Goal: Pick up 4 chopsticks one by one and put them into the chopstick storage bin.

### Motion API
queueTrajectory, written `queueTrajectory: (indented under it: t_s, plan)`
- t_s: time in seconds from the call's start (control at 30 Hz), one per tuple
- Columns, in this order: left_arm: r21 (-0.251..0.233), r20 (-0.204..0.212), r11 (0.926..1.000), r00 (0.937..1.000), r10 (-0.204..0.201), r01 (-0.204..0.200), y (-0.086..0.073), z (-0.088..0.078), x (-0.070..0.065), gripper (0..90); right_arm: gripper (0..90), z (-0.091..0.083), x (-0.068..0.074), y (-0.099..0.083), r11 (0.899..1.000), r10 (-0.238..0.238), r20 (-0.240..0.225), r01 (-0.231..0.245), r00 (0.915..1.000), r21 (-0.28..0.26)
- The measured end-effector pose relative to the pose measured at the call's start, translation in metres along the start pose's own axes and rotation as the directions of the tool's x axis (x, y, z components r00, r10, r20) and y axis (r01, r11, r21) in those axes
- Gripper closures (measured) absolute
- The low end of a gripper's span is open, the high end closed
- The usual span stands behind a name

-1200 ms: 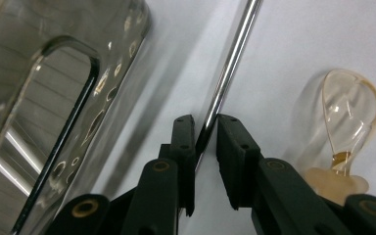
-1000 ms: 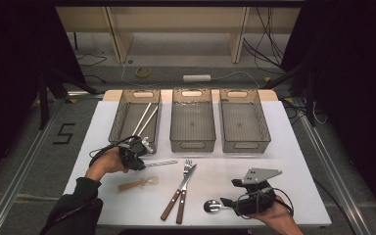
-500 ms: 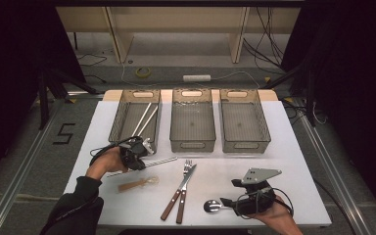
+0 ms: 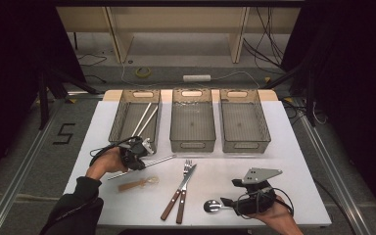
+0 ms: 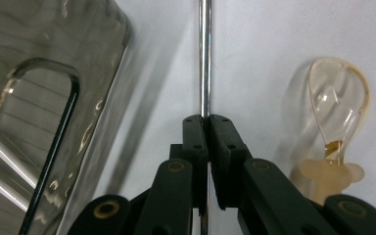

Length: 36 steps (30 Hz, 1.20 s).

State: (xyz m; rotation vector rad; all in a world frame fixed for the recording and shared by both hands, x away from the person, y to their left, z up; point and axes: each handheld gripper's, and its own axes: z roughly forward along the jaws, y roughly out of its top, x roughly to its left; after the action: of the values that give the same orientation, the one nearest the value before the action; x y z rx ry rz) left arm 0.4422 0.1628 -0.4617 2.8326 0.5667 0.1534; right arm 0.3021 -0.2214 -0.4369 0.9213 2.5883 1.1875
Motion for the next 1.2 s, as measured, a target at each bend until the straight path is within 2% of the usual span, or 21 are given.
queueTrajectory:
  t_s: [0.1, 0.17, 0.43, 0.67, 0.7, 0.73, 0.8, 1.0, 1.07, 1.1, 1.2]
  plan:
    - [-0.011, 0.003, 0.9995, 0.9996, -0.029, 0.029, 0.000, 0.000, 0.000, 85.4, 27.3, 0.000, 0.000, 0.000, 1.000, 0.000, -0.002, 0.000, 1.0000, 0.000]
    - [-0.004, -0.005, 0.9996, 0.9996, -0.027, 0.027, 0.001, -0.003, -0.001, 85.4, 27.2, 0.000, 0.000, 0.000, 1.000, -0.001, -0.001, 0.001, 1.0000, 0.000]
    - [-0.015, 0.021, 0.9987, 0.9986, -0.048, 0.048, 0.001, -0.013, -0.002, 85.4, 27.3, 0.000, 0.000, 0.000, 1.000, 0.002, -0.002, -0.002, 1.0000, 0.000]
    - [-0.031, 0.036, 0.9991, 0.9990, -0.028, 0.029, 0.003, -0.031, -0.009, 85.4, 27.3, 0.000, -0.001, 0.000, 1.000, 0.003, -0.001, -0.003, 1.0000, 0.002]
    - [-0.035, 0.026, 0.9993, 0.9996, -0.011, 0.012, 0.004, -0.035, -0.010, 85.4, 27.3, 0.000, -0.001, 0.000, 1.000, 0.001, -0.001, -0.001, 1.0000, 0.003]
    - [-0.048, 0.018, 0.9986, 0.9997, -0.019, 0.020, 0.005, -0.038, -0.012, 85.4, 27.2, 0.000, -0.001, 0.000, 1.000, 0.002, -0.001, -0.002, 1.0000, 0.002]
    - [-0.067, 0.007, 0.9977, 0.9999, -0.007, 0.008, 0.008, -0.046, -0.015, 85.4, 27.3, 0.000, -0.001, 0.000, 1.000, 0.002, 0.000, -0.002, 1.0000, 0.001]
    - [-0.154, -0.006, 0.9881, 0.9999, -0.009, 0.008, 0.015, -0.065, -0.022, 85.4, 27.2, 0.000, -0.001, -0.001, 1.000, 0.002, 0.001, -0.002, 1.0000, 0.001]
    - [-0.182, -0.009, 0.9828, 0.9995, -0.031, 0.029, 0.016, -0.069, -0.023, 85.4, 27.2, 0.000, -0.001, -0.001, 1.000, 0.001, 0.000, -0.001, 1.0000, 0.001]
    - [-0.192, -0.020, 0.9810, 0.9993, -0.032, 0.028, 0.017, -0.071, -0.023, 85.4, 27.3, 0.000, -0.001, -0.001, 1.000, 0.001, 0.001, -0.001, 1.0000, 0.001]
    - [-0.229, -0.041, 0.9717, 0.9967, -0.070, 0.059, 0.016, -0.075, -0.020, 85.4, 27.2, -0.001, -0.001, -0.001, 1.000, 0.004, 0.002, -0.004, 1.0000, -0.003]
